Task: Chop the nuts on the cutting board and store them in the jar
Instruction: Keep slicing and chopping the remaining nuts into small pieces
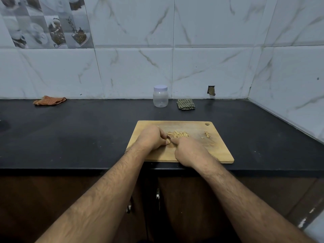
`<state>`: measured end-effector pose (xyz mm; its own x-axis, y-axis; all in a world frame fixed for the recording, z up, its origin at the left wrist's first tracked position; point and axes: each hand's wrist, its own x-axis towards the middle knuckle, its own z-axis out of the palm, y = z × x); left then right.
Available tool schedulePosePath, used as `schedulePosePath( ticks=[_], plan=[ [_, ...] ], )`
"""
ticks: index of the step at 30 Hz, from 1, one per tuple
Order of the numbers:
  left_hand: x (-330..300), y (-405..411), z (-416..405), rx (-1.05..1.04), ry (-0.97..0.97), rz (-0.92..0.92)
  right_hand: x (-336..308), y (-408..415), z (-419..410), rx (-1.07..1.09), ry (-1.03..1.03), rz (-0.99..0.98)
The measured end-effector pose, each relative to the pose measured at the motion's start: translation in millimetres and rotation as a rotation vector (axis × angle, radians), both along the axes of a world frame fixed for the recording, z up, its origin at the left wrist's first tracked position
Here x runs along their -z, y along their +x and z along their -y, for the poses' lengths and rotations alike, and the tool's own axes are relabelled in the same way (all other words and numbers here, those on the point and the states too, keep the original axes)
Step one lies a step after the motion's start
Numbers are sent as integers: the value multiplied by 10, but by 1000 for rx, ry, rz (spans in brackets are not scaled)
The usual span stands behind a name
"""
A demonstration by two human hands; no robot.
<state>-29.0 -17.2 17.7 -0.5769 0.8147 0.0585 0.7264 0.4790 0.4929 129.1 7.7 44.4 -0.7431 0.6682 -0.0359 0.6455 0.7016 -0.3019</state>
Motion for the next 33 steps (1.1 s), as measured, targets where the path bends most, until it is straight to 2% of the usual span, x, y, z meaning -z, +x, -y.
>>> schedulePosePath(
  ticks=[16,27,33],
  plan=[
    [20,40,25,-43,30,-10,37,125,58,26,19,71],
    [126,32,44,-103,97,-10,-8,122,13,41,-4,-19],
    [118,47,63,-77,92,-7,3,-18,0,21,-15,12]
  ],
)
